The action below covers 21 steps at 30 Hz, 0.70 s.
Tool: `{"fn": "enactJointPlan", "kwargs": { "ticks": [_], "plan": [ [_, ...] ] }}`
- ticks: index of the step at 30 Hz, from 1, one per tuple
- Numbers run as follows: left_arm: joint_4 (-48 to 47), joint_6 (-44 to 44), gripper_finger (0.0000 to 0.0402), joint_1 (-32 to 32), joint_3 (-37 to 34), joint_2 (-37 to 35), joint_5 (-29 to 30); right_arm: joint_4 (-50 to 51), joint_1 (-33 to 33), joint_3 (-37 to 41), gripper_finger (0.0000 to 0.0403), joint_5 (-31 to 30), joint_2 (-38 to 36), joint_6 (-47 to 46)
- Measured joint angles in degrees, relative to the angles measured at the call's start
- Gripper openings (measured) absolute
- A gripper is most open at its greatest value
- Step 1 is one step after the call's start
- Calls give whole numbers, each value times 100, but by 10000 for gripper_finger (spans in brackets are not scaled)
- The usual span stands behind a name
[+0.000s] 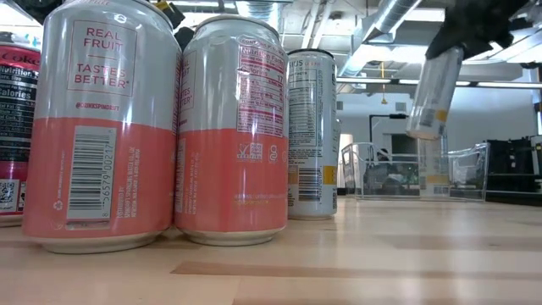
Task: Sort soda cans
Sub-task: Put the right black and white soda can in the right transparent bin
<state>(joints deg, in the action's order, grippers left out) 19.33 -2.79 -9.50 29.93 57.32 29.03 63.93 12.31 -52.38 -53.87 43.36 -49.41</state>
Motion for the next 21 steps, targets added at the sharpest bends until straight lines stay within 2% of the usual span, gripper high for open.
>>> {"fn": "enactJointPlan", "kwargs": {
  "ticks": [5,11,21],
  "plan": [
    [0,0,247,0,0,0,8,244,-748,143,242,-141,9,-170],
    [-54,0,247,0,0,0,10,189,-1371,751,242,-154,-36,-303],
    [-26,33,247,0,0,0,12,-594,-1780,1563,242,-3,-26,-160]
  ]
}}
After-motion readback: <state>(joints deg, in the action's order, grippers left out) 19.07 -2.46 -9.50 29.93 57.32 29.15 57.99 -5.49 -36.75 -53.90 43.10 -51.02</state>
